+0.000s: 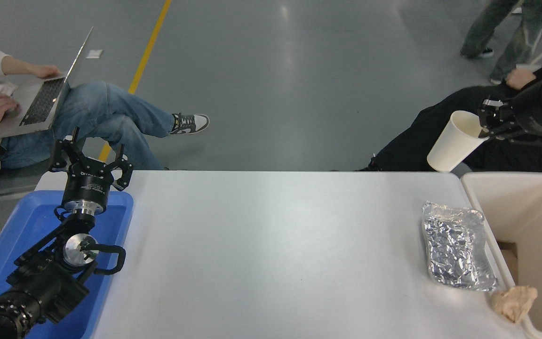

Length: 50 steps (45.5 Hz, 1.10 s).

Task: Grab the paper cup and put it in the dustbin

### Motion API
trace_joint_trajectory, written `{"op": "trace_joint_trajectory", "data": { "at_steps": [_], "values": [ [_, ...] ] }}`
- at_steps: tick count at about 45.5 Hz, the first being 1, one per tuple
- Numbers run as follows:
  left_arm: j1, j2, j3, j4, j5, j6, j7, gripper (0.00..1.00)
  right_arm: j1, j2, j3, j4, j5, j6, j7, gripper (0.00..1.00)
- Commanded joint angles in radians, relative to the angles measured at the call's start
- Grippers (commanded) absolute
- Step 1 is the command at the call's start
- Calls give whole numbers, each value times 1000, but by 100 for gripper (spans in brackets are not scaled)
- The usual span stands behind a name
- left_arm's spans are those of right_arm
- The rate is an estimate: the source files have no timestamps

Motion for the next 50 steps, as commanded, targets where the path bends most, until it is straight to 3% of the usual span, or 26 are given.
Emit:
{"op": "trace_joint_trajectory", "data": {
  "at_steps": [1, 18, 25, 33, 41, 50],
  "values": [
    [0, 0, 0, 0, 0, 0, 1, 99, 204, -36, -26, 84, -62, 130, 1, 0],
    [0, 0, 0, 0, -2, 0, 1, 99, 273, -53, -75, 93, -63, 137, -1, 0],
    [2, 0, 0, 0, -2, 0, -1, 99, 207, -129, -157, 61, -65, 77, -1, 0],
    [0, 0, 0, 0, -2, 0, -1, 99, 9, -291, -137, -34, -97, -27, -1, 0],
    [0, 0, 0, 1, -2, 0, -1, 99, -270, -332, -39, -198, -119, -132, 1, 0],
    [2, 0, 0, 1, -2, 0, -1, 99, -711, -358, 245, -385, -120, -333, 1, 0]
  ]
}}
